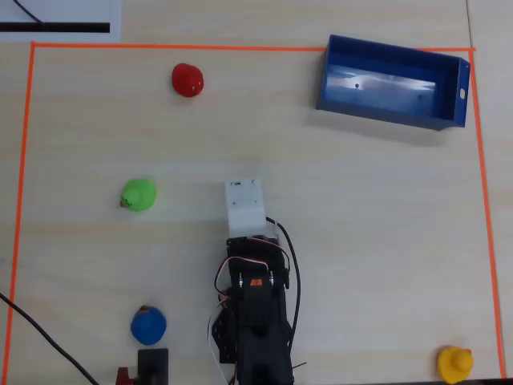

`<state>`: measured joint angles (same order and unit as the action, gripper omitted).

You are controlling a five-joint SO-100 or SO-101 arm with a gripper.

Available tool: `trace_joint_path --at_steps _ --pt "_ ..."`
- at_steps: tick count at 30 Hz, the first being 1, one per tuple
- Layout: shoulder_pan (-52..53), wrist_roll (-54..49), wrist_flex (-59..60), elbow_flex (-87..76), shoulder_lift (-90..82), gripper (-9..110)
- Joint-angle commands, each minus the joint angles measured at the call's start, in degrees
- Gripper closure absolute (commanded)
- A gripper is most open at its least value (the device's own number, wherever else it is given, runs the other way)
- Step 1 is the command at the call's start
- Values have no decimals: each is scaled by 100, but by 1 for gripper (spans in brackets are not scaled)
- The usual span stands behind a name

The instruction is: Grasp red duck and put it into box.

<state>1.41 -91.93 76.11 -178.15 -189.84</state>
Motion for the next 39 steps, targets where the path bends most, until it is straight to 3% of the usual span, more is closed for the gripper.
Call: trace_joint_path --at_steps 1,5,10,13,22,30,39 --pt "9 9 105 -9 9 101" --pt "132 -466 -360 -9 105 100" --pt "141 -615 -2918 483 2065 94" --pt "35 -563 -3639 1151 2988 92" --pt "-475 26 -2918 4860 6504 82" --pt "-563 598 -3182 7822 9097 78" --pt "-729 642 -3463 9888 11241 65"
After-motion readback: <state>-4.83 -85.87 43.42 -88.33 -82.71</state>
